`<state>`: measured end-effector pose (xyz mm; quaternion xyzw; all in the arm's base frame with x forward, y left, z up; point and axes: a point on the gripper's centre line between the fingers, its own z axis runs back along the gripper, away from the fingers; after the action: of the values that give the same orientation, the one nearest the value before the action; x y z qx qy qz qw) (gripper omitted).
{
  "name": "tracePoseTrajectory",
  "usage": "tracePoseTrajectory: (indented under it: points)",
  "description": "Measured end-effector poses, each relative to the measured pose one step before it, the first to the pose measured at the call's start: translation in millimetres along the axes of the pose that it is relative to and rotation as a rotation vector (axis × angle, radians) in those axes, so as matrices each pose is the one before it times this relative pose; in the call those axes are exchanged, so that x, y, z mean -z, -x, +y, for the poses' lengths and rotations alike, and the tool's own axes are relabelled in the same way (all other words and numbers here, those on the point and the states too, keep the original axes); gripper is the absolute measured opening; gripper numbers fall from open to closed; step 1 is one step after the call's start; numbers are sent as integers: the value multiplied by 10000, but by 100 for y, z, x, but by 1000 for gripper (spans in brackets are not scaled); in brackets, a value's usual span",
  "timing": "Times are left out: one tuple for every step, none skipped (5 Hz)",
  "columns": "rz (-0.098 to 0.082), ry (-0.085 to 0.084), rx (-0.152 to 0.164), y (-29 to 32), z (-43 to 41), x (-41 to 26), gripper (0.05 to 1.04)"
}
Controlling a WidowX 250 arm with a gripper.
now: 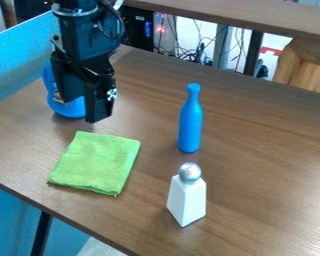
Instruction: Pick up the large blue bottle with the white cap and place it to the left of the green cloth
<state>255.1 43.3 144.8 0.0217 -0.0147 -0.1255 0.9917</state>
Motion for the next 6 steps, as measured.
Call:
tracePoseTrajectory:
  points:
    - [211,90,38,40,-81,585,1000]
    - [20,144,-27,-575,1694,-194,1000]
    - [-144,127,-100,-433,2473,-439,1000]
    - [-8,-127,-317,-278,2634,-469,1000]
    - [-230,-10,-264,-88,2905,-394,1000]
    - [-183,-120,-343,-213,2526,-636,1000]
